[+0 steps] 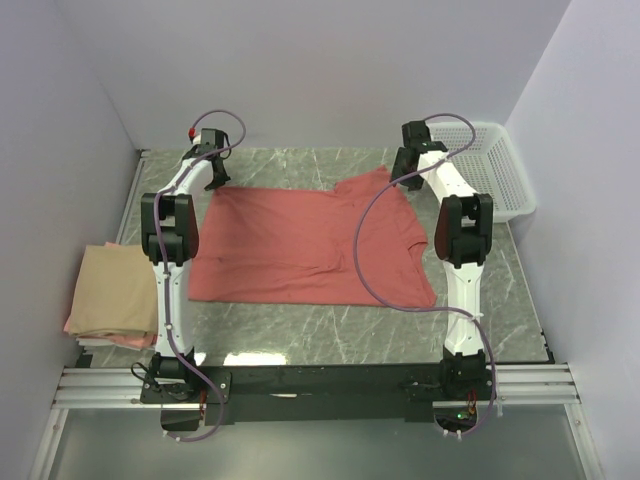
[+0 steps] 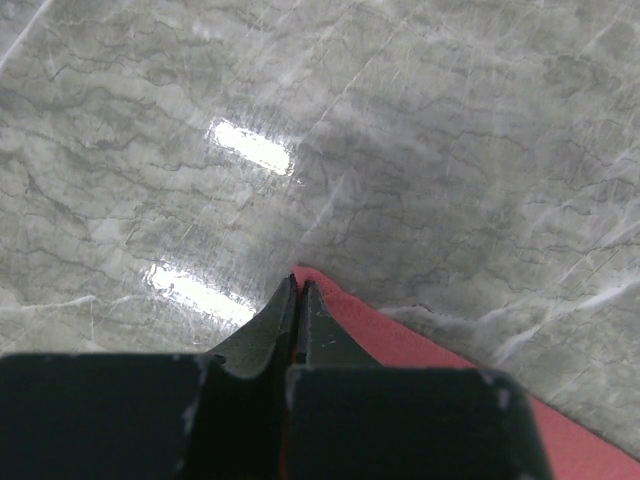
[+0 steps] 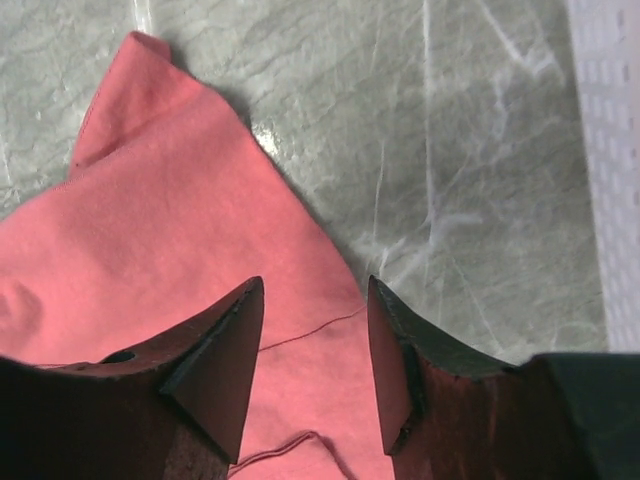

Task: Fold and stack the t-shirts
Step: Fold the tshirt

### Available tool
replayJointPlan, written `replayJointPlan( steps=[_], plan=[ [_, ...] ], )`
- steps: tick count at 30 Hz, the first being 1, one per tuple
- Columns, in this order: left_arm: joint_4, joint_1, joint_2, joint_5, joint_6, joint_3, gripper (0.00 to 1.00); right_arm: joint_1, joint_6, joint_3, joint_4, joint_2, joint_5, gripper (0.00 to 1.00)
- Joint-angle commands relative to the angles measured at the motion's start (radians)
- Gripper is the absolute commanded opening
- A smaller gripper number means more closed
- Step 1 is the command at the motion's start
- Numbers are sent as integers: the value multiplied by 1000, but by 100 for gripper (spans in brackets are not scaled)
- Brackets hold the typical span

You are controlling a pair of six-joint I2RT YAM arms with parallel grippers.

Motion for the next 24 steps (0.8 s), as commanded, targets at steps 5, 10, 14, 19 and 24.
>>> replayJointPlan(
  steps=[5,10,14,19,24],
  plan=[
    [28,7,-69,17,-6,-15,0,-18,33,17,-49,35,-22,51],
    [28,7,-67,26,-11,-14,0,-26,30,25,-61,46,-36,50],
    [28,7,-67,32,-14,-15,0,-26,27,43,-71,57,-45,49],
    [30,7,-69,38,-20,-15,0,-27,27,29,-54,44,-77,35],
    [33,7,-85,46,-22,-17,0,-26,35,-15,-9,-3,-77,20]
  ],
)
